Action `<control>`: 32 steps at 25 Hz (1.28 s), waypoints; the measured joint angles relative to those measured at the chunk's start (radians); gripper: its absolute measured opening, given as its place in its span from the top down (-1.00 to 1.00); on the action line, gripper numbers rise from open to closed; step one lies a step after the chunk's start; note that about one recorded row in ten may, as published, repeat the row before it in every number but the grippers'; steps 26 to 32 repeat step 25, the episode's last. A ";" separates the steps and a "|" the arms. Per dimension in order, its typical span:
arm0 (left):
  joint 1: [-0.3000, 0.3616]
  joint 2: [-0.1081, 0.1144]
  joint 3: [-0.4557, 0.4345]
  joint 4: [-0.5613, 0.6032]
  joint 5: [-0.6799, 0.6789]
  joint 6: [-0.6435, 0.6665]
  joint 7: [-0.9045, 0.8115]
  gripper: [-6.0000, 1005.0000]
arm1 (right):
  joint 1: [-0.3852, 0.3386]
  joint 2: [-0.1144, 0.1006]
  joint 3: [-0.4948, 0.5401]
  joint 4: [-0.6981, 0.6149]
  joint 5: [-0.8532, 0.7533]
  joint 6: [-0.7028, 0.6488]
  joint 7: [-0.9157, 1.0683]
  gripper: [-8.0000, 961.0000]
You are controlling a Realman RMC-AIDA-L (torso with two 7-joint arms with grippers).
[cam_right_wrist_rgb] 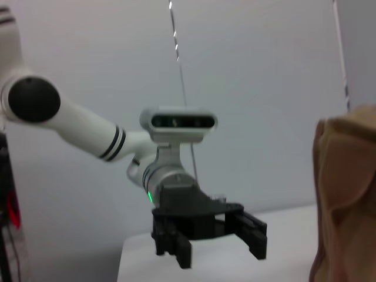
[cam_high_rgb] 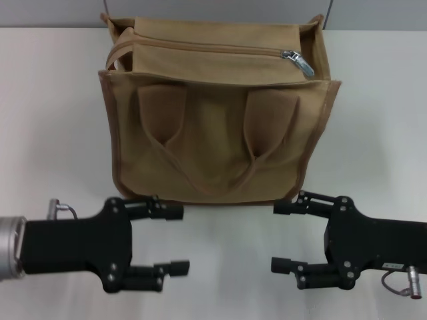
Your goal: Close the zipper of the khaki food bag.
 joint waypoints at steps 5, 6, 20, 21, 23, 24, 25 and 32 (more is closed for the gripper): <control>0.014 -0.024 -0.002 -0.002 0.024 0.019 0.062 -0.54 | 0.010 0.002 0.000 0.006 -0.015 0.021 0.003 -0.69; 0.015 -0.025 -0.004 -0.004 0.024 0.021 0.065 -0.54 | 0.009 0.002 0.000 0.006 -0.013 0.021 0.002 -0.69; 0.007 -0.008 -0.008 0.033 0.024 0.034 0.016 -0.54 | 0.045 -0.003 -0.013 -0.007 -0.017 0.043 0.051 -0.69; 0.007 -0.006 -0.008 0.039 0.024 0.034 0.008 -0.54 | 0.050 -0.003 -0.015 -0.011 -0.018 0.042 0.057 -0.69; 0.007 -0.006 -0.008 0.051 0.025 0.036 0.001 -0.54 | 0.051 -0.003 -0.015 -0.013 -0.020 0.042 0.057 -0.69; 0.008 -0.006 -0.008 0.055 0.025 0.039 0.000 -0.54 | 0.051 -0.003 -0.015 -0.015 -0.023 0.043 0.058 -0.69; 0.009 -0.006 -0.008 0.058 0.025 0.041 0.000 -0.54 | 0.052 -0.003 -0.015 -0.016 -0.025 0.043 0.058 -0.69; 0.009 -0.006 -0.008 0.058 0.025 0.041 0.000 -0.54 | 0.052 -0.003 -0.015 -0.016 -0.025 0.043 0.058 -0.69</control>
